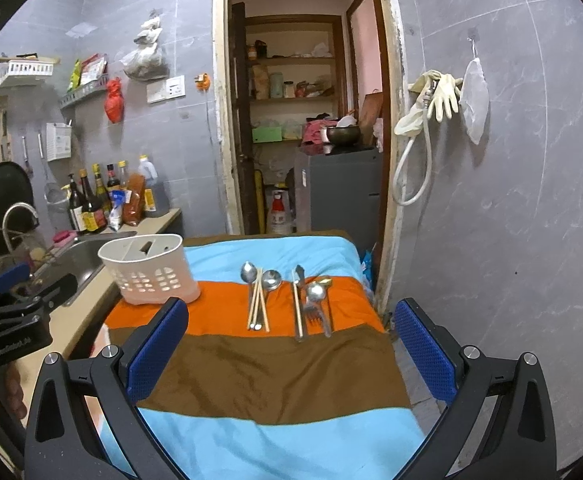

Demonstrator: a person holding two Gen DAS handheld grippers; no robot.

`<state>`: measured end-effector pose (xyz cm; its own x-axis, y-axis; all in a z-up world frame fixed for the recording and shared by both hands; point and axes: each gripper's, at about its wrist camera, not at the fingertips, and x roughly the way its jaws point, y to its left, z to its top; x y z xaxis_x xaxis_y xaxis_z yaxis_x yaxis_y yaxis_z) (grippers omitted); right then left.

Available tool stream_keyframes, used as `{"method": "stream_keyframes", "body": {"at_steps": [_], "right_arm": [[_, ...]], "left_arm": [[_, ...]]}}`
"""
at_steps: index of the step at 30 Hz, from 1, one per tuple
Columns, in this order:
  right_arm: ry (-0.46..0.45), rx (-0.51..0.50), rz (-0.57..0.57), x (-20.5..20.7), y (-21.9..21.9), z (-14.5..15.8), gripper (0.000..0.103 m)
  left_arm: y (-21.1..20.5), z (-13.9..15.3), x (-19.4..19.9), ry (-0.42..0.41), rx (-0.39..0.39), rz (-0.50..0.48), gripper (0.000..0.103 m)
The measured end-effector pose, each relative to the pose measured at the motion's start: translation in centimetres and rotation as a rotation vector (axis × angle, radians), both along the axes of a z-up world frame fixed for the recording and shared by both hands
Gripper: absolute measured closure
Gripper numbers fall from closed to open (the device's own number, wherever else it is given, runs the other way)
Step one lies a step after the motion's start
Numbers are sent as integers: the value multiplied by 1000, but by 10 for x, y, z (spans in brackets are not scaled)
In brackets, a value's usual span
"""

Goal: Organize utensils
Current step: 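Move left tool toward the silver spoon while right tool approaches the gold spoon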

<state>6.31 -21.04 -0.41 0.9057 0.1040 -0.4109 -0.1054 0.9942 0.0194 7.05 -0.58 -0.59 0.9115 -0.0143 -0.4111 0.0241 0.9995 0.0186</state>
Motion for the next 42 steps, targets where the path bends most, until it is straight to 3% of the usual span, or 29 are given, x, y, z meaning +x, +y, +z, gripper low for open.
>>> {"method": "stream_keyframes", "body": {"at_steps": [9,17,24,33,36,42], "right_arm": [[0,-15,14,55,-24,-4,0],[21,-46,47,125,-46,-25,0],[71,-35,67,177,-67,-53,0],[167,14,104,226,-87,-91,2],[206,23,114,241,-88,-103,8],[277,43,124,268,-86,-125,22]], "left_arm": [[-21,-7,56,48,11,41,2],[-42,-33,121,126,2,77,2],[-58,-59,171,205,-65,25,2],[-80,-94,226,270,-65,-57,3],[-84,-103,245,291,-75,-64,10],[-85,-123,287,343,-101,-29,38]]}}
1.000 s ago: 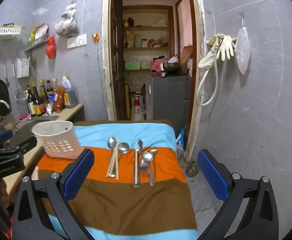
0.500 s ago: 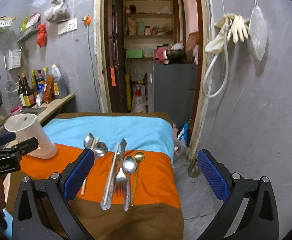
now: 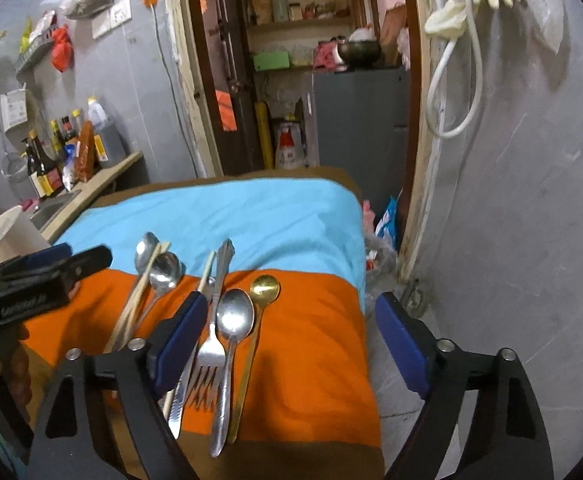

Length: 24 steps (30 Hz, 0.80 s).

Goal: Organize utensils
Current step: 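Move left tool toward the silver spoon while right tool approaches the gold spoon, then close left tool on the silver spoon while right tool grasps the gold spoon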

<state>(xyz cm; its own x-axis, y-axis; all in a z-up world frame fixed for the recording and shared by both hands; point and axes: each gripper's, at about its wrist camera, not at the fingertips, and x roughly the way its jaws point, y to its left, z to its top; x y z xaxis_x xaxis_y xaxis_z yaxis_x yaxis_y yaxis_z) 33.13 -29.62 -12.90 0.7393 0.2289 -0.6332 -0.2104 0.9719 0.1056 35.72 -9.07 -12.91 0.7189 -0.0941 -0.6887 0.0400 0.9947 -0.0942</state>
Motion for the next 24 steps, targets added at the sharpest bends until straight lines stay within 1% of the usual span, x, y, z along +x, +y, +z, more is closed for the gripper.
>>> {"method": "stream_keyframes", "body": {"at_steps": [2,3,5,8,12,17,24], "right_arm": [[27,-5,0,11,3,-6,28],[35,-8,0,15,5,-9,30],[60,-14,-2,27,8,-14,39],[79,-26,0,40,11,-21,46],[105,-35,11,57,12,-30,47],[150,-49,32,72,18,-40,50],[170,-72,69,76,28,-46,50]], "left_arm": [[3,-8,11,32,-2,19,48],[6,-12,17,47,-1,31,50],[13,-19,25,69,-4,53,54],[24,-27,36,91,-16,78,59],[37,-33,48,106,-35,106,60],[44,-41,63,139,-37,123,66],[37,-43,68,138,-28,70,66]]}}
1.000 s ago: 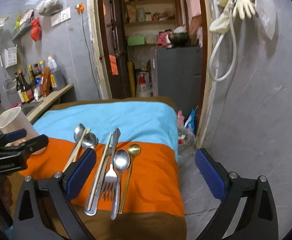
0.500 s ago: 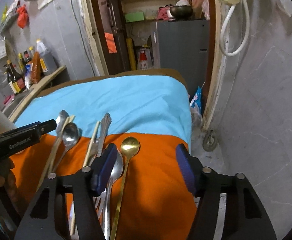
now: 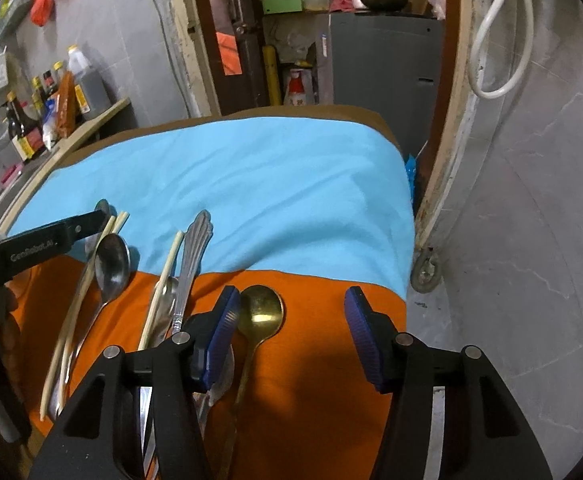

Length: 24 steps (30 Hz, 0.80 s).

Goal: Organize utensils
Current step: 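Close left tool on the silver spoon while right tool grasps the gold spoon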

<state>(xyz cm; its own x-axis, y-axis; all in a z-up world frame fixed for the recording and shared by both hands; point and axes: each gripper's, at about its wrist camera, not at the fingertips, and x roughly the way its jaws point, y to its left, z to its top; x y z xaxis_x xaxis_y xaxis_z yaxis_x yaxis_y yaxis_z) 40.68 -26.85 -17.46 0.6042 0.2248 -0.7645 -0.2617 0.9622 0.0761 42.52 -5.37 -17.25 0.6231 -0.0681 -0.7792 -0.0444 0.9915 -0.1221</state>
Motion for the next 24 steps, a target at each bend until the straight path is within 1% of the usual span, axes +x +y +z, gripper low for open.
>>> {"method": "stream_keyframes", "body": {"at_steps": [4,8,13,16,18,21,24], "right_arm": [[-2,-15,23,-1,7,0,50],[0,-5,25,0,5,-1,50],[-1,12,23,-3,4,0,50],[4,28,20,-4,4,1,50],[9,33,18,-3,4,0,50],[23,23,11,1,5,-2,50],[22,-27,16,3,11,-3,50]], "left_arm": [[-8,0,5,2,-7,-24,66],[-11,-2,10,13,0,-31,66],[-16,-4,10,21,33,-44,66],[-14,-5,9,21,39,-48,70],[-12,-6,8,20,25,-55,71],[-10,-6,7,21,11,-62,71],[-8,-6,6,22,-3,-67,71]]}}
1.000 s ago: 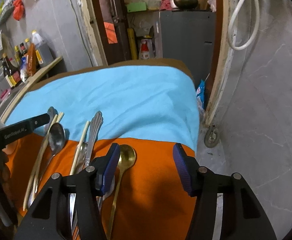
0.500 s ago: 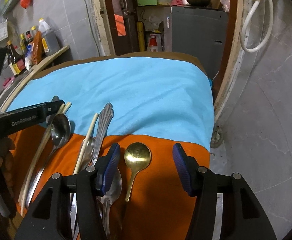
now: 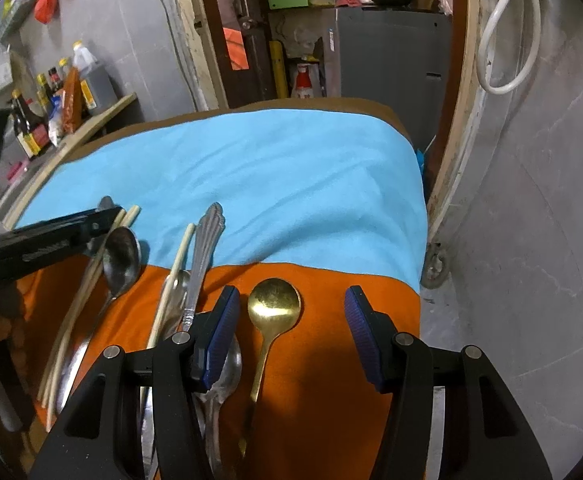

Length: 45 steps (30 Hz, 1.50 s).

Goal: Organize utensils
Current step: 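Close left tool on the silver spoon while right tool grasps the gold spoon, then lift both spoons and carry them over the white basket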

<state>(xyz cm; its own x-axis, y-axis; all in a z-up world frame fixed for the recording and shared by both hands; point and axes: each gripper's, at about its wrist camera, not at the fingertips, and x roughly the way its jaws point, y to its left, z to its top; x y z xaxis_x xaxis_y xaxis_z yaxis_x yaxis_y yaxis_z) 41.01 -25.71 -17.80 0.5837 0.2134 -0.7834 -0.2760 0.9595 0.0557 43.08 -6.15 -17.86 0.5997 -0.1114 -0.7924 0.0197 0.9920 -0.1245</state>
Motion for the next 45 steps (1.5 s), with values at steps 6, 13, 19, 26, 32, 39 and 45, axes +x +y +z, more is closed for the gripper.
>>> {"method": "stream_keyframes", "body": {"at_steps": [6,13,19,26,32,39,45], "right_arm": [[-1,-60,-11,-1,6,-3,50],[-11,-58,13,-6,7,-2,79],[-72,107,11,-15,-17,10,80],[-267,177,42,-48,-24,35,80],[-385,193,47,-72,-22,49,80],[-465,206,35,-90,-12,58,80],[-510,210,17,-102,-5,65,80]], "left_arm": [[-5,-1,1,6,39,-8,70],[-2,-1,-4,-11,-3,-12,71],[5,17,-28,-128,-86,-34,71],[-6,43,-69,-317,-46,-60,71],[-14,55,-94,-452,-11,-54,71],[-15,66,-115,-548,-11,-63,71],[-12,73,-127,-597,-22,-76,71]]}}
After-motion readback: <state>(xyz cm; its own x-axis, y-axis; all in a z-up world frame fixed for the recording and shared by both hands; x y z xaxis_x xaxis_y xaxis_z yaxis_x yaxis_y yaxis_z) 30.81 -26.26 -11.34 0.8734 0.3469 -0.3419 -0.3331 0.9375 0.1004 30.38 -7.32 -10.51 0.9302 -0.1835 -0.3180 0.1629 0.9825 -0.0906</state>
